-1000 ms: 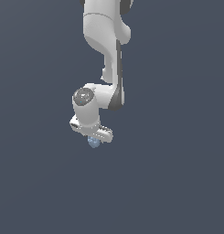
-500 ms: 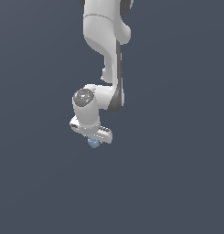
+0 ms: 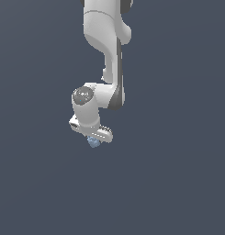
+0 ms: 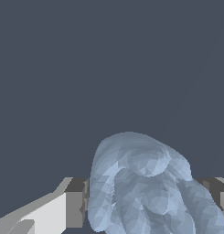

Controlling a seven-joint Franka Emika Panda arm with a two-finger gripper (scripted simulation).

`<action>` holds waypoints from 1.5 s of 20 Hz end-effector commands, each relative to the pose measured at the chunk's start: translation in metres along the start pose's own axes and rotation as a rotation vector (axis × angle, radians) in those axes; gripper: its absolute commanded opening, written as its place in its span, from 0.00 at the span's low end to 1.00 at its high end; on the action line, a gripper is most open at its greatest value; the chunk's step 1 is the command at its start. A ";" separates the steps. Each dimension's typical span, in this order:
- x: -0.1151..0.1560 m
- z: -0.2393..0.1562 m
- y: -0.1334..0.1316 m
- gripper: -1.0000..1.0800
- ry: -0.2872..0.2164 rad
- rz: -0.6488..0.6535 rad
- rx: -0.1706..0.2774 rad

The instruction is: Pick up the object and move it to a goal position.

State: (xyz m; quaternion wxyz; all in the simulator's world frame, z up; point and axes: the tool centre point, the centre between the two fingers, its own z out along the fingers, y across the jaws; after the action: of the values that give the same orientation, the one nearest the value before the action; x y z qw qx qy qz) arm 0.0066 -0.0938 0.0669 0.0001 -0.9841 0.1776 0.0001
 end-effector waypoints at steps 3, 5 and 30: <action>0.000 -0.021 0.004 0.00 0.001 0.000 0.000; -0.001 -0.035 0.006 0.00 0.001 0.000 0.000; -0.002 -0.288 0.052 0.00 0.000 0.001 0.000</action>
State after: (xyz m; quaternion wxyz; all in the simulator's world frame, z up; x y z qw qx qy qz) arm -0.0125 -0.1405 0.3447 0.0000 -0.9839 0.1785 -0.0009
